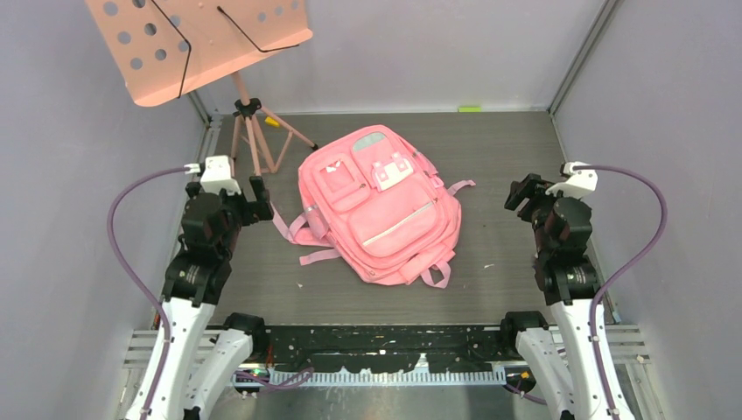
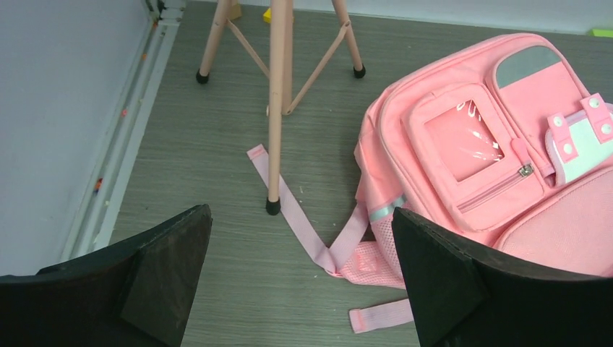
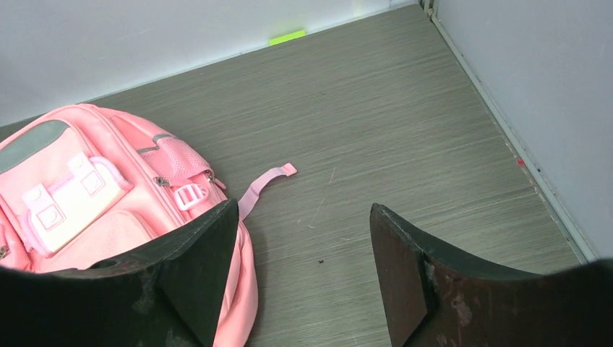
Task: Pack the student bag
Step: Reset both arms
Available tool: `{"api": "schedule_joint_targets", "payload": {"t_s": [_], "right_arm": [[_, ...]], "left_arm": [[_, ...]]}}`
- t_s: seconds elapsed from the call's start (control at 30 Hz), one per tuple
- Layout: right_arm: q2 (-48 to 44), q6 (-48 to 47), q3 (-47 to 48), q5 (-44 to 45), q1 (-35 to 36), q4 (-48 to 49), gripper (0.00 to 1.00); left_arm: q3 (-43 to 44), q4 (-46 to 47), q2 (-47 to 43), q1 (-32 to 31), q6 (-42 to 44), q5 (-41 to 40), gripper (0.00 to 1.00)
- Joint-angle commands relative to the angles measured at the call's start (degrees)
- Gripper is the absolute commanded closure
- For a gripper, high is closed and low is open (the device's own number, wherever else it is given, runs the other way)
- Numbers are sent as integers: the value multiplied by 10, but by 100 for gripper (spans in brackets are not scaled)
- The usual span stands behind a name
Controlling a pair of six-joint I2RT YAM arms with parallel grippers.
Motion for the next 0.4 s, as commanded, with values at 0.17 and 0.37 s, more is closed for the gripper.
{"api": "schedule_joint_targets", "payload": {"t_s": [0.17,0.37], "right_arm": [[-7,0,-8,12,-1,58,27],[-8,-2,-9,15,-1,58,27]], "left_arm": [[-8,38,-39,0,24,-42,0],[-4,31,-28,0,20,-46,0]]}}
